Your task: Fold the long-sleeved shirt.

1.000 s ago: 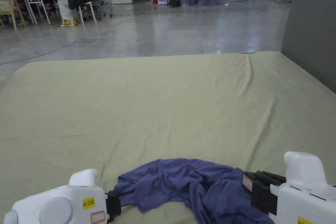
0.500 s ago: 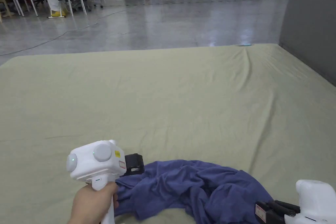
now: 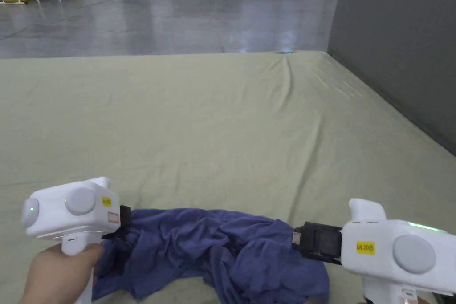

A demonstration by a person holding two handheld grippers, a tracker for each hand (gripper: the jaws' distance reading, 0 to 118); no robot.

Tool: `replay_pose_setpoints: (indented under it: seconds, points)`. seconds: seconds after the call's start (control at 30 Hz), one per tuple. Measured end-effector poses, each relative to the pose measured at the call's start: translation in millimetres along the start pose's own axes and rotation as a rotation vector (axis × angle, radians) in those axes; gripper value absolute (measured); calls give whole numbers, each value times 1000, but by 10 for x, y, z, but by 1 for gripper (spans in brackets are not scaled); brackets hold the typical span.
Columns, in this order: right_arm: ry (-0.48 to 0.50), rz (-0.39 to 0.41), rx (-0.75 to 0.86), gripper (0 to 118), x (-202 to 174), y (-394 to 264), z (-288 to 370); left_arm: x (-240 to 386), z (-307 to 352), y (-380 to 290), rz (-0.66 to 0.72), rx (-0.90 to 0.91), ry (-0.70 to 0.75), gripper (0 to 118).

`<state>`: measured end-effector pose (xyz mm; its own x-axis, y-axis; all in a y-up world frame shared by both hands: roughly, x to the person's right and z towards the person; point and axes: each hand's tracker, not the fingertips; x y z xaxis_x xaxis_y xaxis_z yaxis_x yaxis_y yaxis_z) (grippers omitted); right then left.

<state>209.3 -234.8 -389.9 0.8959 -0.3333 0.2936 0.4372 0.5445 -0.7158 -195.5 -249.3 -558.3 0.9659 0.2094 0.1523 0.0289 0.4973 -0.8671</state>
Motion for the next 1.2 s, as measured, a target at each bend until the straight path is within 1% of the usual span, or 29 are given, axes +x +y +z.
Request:
replay_pose_setpoints:
  seconds: [0.03,0.1,0.13,0.17,0.2,0.23,0.27,0.3,0.33,0.37,0.4,0.43,0.47,0.53,0.57,0.63,0.73,0.8,0.9,0.93,1.0,1.03,1.07,1.1,1.13,1.2]
  points:
    - [5,-23,-30,118,38,115,-166,29,135,-24,-4,18,-13,0]
    - [26,-41,-107,118,98,255,-477,9,328,40,4,24,-42,0]
    - [13,-44,-148,118,115,243,-663,32,432,18,4,30,-45,0]
    - [-5,-62,-181,115,120,258,-825,40,492,35,2,28,-45,0]
    - [-10,-73,-213,103,122,263,-954,40,536,57,-4,32,-44,0]
    - [-19,-85,-244,75,116,256,-1063,56,605,34,-12,36,-42,0]
    - [-24,-92,-258,34,100,162,-1140,64,673,8,-16,40,-44,0]
    - [-26,-103,-279,22,81,145,-1174,63,718,-13,-16,40,-47,0]
    - [10,-135,-306,22,53,119,-1164,-7,687,44,-13,32,-54,0]
    - [6,-134,-283,14,29,94,-1080,-23,745,31,-13,31,-54,0]
    - [-3,-116,-264,11,0,75,-995,-39,801,26,-15,33,-48,0]
    - [10,-48,-245,10,-39,117,-894,-84,843,44,-18,33,-41,0]
    - [29,-21,-239,9,-57,170,-794,-135,875,73,-20,36,-39,0]
    - [67,16,-174,9,-118,327,-455,-234,1062,170,-4,56,-51,0]
    - [84,48,-144,9,-169,450,-280,-277,1160,243,10,68,-59,0]
    - [96,140,-79,9,-322,739,81,-359,1324,432,29,114,-75,0]
    - [61,286,19,9,-617,1257,563,-364,1616,758,9,200,-57,0]
    - [52,350,64,9,-833,1635,831,-352,1822,1028,-7,259,-45,0]
    - [-18,456,175,8,-1201,2164,1204,-295,2131,1450,-6,337,-72,0]
    - [-45,476,212,8,-1328,2348,1315,-281,2238,1628,1,369,-78,0]
    - [-35,455,242,8,-1536,2687,1495,-235,2404,1930,28,417,-86,0]
    - [-29,458,261,8,-1637,2835,1567,-214,2472,2090,30,425,-85,0]
    - [-50,468,289,8,-1731,2997,1620,-190,2551,2273,38,451,-83,0]
    - [-77,503,312,8,-1833,3114,1660,-167,2602,2410,37,464,-79,0]
    - [-118,519,341,8,-1937,3223,1699,-52,2709,2447,33,484,-67,0]
    - [-132,528,370,8,-2049,3443,1721,-14,2794,2653,55,535,-77,0]
